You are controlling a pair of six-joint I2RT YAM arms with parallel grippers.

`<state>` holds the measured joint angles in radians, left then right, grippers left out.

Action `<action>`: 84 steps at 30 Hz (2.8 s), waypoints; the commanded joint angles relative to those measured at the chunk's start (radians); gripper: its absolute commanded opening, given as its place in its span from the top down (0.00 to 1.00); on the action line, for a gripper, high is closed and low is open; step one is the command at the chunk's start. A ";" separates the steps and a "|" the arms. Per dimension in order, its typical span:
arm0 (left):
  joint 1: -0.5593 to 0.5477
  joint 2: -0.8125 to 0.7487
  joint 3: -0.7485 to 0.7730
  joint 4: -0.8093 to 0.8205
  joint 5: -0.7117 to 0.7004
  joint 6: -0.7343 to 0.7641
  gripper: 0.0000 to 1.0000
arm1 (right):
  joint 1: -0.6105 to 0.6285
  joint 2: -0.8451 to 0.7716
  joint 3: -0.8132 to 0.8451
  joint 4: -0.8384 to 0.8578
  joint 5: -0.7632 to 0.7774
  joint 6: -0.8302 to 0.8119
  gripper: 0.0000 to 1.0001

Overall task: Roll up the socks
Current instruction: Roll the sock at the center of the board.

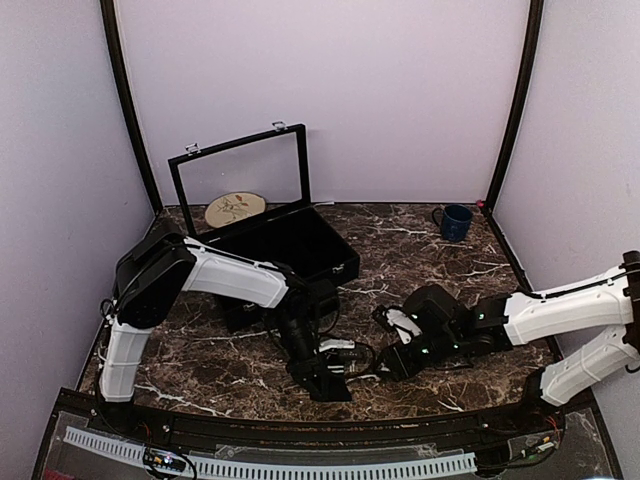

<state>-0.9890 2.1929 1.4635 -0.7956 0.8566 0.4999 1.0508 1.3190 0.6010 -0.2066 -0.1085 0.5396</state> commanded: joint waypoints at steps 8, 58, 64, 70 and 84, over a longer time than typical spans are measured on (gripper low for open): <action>0.047 0.043 0.006 -0.079 0.084 -0.019 0.88 | 0.257 0.006 0.037 -0.023 0.352 -0.075 0.53; 0.104 0.051 -0.058 -0.077 0.261 0.001 0.88 | 0.441 0.457 0.301 0.044 0.527 -0.692 0.65; 0.107 0.052 -0.061 -0.074 0.272 0.002 0.88 | 0.417 0.467 0.300 0.054 0.496 -0.715 0.72; 0.110 0.050 -0.062 -0.075 0.280 0.006 0.88 | 0.403 0.484 0.308 0.057 0.464 -0.742 0.79; 0.113 0.016 -0.079 -0.056 0.224 -0.029 0.68 | 0.383 0.481 0.323 0.010 0.365 -0.735 0.96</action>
<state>-0.8818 2.2459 1.4094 -0.8547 1.1027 0.4812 1.4422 1.7748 0.9142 -0.1516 0.3138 -0.2016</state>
